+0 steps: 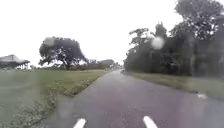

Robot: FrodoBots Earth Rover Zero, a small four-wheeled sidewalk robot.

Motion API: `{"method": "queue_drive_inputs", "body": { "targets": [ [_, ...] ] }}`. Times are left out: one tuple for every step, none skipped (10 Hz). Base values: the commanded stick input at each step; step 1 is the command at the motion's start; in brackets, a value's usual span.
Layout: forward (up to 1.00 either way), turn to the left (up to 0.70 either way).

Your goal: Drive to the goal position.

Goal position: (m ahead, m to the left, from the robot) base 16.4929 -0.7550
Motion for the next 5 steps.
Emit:
{"method": "queue_drive_inputs", "body": {
  "targets": [
    [0.70,0.00],
    [0.70,0.00],
    [0.70,0.00],
    [0.70,0.00],
    [0.70,0.00]
  ]
}}
